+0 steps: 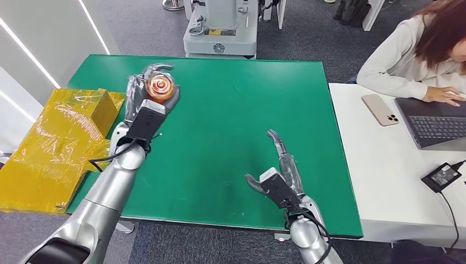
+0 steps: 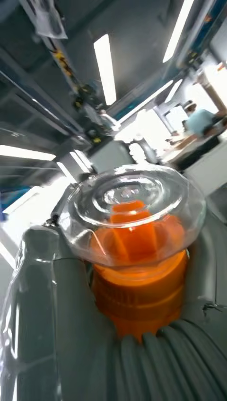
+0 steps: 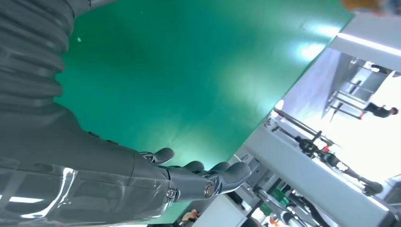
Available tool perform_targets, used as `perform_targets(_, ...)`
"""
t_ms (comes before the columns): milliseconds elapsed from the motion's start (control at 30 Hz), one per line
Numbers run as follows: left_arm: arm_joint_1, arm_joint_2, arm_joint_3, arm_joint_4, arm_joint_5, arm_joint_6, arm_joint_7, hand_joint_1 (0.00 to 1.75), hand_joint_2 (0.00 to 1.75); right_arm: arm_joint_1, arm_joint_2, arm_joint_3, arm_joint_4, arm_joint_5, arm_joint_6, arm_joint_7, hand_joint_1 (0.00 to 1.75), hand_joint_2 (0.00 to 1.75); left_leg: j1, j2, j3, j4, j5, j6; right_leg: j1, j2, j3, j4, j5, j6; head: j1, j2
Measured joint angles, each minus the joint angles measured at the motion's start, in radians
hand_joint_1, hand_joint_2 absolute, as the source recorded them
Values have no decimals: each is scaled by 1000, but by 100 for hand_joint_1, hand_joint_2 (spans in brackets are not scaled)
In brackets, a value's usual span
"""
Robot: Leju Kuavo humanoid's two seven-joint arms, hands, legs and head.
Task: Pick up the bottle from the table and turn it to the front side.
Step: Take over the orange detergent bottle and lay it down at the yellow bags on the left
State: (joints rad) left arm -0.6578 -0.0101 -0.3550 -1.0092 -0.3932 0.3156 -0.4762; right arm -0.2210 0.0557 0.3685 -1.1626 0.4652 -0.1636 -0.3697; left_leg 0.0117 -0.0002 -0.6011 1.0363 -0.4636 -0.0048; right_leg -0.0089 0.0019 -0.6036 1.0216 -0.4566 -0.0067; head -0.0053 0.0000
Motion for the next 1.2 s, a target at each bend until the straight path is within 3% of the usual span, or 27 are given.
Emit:
perform_targets(133,-31,63,16,-25,-295,187,16,175,175,14,-11,0,-45,-9,1,-6,0,175,0,0,0,0,0,0,0,0,0,0,0,0,0,0)
perform_targets(233,-55,102,16,-25,-424,270,38,175,175,18,-14,1,-68,-14,2,-6,0,175,0,0,0,0,0,0,0,0,0,0,0,0,0,0)
perform_targets(300,-65,127,14,-20,-570,315,96,175,175,19,-16,2,-78,-14,3,-8,0,175,0,0,0,0,0,0,0,0,0,0,0,0,0,0)
perform_targets(400,-90,172,4,28,-915,363,218,175,175,28,-20,3,-105,-14,3,-10,0,175,0,1,1,0,0,0,0,1,0,0,0,0,0,0)
perform_targets(500,-104,211,-5,137,-1086,368,285,175,175,50,-28,3,-148,-14,2,-10,0,175,0,1,1,0,0,0,0,2,0,0,0,0,0,0)
perform_targets(733,-98,263,-60,394,-1111,347,360,175,175,100,-45,2,-217,-14,-3,-8,0,175,0,3,1,0,0,-1,0,3,0,0,0,-1,0,0)
perform_targets(933,-76,278,-79,555,-1107,223,343,175,175,143,-58,-1,-259,-11,-8,-7,0,175,0,3,1,-1,0,-1,0,3,-1,0,0,-1,0,0)
perform_targets(1200,-72,300,-78,645,-1070,110,296,175,175,167,-60,-5,-281,0,-8,-5,0,175,0,2,1,-1,0,-1,0,3,-1,0,0,-1,0,0)
